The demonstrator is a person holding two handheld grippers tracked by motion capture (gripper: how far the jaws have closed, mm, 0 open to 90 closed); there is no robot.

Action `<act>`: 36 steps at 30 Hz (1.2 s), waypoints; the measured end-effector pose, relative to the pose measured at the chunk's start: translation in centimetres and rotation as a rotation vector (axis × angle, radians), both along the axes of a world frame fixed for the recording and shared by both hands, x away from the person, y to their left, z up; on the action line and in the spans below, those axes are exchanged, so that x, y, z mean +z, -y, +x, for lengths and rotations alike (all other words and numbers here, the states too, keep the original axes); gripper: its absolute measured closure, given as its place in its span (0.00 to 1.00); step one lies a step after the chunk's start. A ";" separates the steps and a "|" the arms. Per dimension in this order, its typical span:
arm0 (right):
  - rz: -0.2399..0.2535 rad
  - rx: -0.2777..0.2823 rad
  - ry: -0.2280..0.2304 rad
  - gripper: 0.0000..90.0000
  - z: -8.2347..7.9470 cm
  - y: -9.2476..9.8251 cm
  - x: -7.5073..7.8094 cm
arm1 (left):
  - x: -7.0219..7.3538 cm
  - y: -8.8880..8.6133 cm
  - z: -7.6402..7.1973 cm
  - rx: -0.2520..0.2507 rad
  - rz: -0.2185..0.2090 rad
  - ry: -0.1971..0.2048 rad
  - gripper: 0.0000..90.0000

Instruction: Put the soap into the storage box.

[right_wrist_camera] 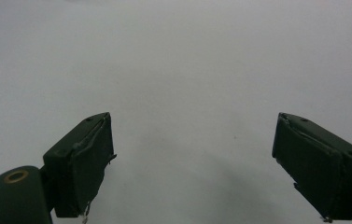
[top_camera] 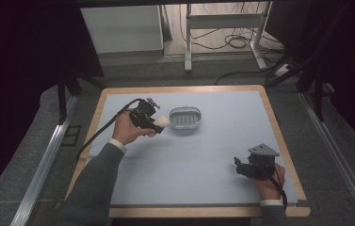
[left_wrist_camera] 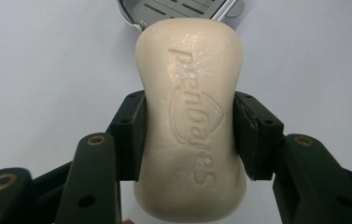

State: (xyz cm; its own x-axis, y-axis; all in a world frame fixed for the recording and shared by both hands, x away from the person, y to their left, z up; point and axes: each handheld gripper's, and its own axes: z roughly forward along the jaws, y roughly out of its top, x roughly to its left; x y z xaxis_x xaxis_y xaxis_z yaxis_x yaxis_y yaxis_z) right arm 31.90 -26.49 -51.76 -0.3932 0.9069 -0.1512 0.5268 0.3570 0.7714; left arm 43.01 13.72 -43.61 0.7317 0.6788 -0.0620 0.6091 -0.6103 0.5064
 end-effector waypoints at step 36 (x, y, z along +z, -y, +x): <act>-0.011 -0.004 -0.004 0.14 0.1 0.0 -0.2 | -0.1 2.9 4.4 -0.072 0.007 0.036 0.55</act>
State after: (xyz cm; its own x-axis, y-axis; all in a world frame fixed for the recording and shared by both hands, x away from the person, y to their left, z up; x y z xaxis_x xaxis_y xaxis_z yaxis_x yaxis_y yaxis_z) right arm 31.99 -26.54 -51.96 -0.3905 0.9067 -0.1592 0.5312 0.3631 0.7654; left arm 47.37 10.86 -43.73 0.7805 0.6244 -0.0300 0.5446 -0.6556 0.5230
